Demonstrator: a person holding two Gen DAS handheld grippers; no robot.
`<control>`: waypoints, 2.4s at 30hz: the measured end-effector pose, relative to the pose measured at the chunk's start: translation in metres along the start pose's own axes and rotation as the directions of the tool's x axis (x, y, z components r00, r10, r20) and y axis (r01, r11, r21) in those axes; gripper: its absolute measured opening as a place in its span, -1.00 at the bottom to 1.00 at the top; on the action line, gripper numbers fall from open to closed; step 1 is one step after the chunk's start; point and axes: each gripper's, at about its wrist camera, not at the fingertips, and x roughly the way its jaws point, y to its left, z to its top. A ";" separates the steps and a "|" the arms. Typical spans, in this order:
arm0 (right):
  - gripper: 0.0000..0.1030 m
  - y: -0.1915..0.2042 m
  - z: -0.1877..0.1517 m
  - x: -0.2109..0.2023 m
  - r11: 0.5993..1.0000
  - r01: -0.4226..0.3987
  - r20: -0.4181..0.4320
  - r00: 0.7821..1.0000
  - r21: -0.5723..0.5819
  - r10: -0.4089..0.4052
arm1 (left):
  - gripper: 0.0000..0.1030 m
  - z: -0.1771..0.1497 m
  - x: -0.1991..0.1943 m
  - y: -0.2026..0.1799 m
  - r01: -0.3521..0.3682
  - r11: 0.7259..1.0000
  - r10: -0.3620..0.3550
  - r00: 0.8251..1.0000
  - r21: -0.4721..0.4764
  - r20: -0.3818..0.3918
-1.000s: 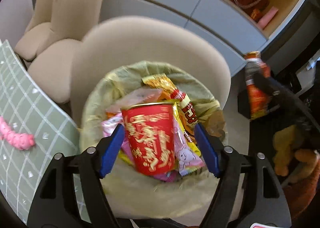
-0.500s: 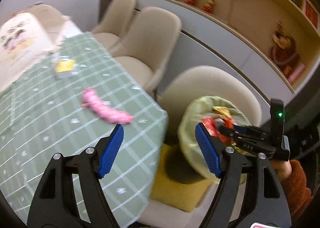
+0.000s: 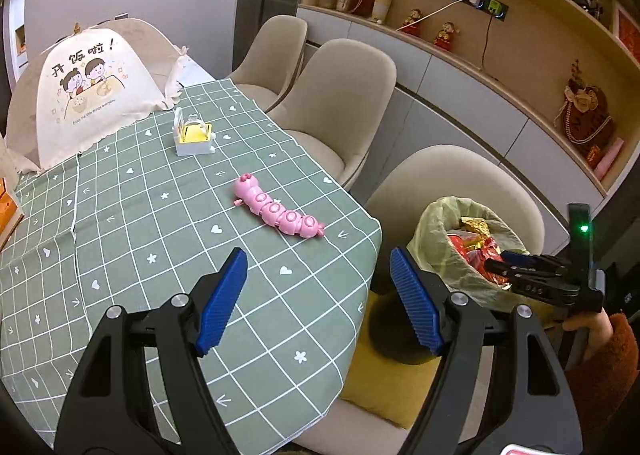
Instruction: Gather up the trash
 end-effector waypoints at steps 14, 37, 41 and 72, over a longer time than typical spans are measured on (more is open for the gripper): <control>-0.03 0.106 -0.095 -0.147 0.998 0.029 0.314 0.948 0.054 -0.045 | 0.61 -0.076 -0.066 0.007 0.017 0.998 -0.022 0.997 0.065 0.078; -0.03 0.226 -0.208 -0.211 0.991 0.084 0.413 0.903 0.101 -0.119 | 0.61 -0.151 -0.176 0.024 -0.033 0.981 -0.005 0.982 0.193 0.190; -0.03 0.235 -0.211 -0.217 0.990 0.110 0.423 0.896 0.091 -0.138 | 0.61 -0.152 -0.183 0.028 -0.023 0.982 -0.014 0.981 0.188 0.196; -0.03 0.236 -0.203 -0.222 0.987 0.139 0.430 0.889 0.081 -0.161 | 0.61 -0.150 -0.186 0.027 0.003 0.979 -0.048 0.976 0.204 0.213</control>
